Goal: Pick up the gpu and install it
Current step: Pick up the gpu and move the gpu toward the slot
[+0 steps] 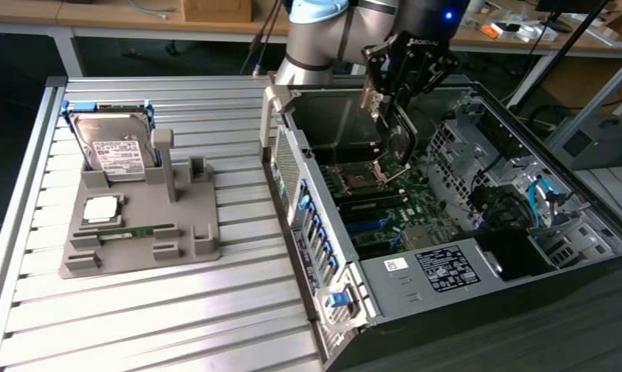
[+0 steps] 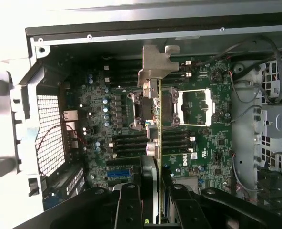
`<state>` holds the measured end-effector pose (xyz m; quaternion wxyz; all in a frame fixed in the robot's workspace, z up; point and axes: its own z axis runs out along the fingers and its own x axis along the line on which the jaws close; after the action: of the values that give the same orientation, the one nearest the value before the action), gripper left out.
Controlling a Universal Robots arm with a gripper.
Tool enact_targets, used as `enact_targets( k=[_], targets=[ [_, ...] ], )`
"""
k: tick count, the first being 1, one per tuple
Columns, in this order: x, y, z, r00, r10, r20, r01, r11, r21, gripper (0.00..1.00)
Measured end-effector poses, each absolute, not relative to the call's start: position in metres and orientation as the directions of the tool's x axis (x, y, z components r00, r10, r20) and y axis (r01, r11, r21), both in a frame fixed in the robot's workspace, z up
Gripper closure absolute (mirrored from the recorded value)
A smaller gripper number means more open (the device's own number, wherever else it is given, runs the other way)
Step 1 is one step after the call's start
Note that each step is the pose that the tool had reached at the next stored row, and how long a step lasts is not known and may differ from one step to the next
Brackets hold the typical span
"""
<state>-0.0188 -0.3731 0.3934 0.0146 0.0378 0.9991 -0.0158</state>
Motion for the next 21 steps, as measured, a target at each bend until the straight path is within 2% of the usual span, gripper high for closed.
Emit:
enact_targets(
  k=[21],
  targets=[
    [-0.007, -0.375, 0.388, -0.997, 0.075, -0.031, 0.076, 0.996, -0.035, 0.73]
  ],
)
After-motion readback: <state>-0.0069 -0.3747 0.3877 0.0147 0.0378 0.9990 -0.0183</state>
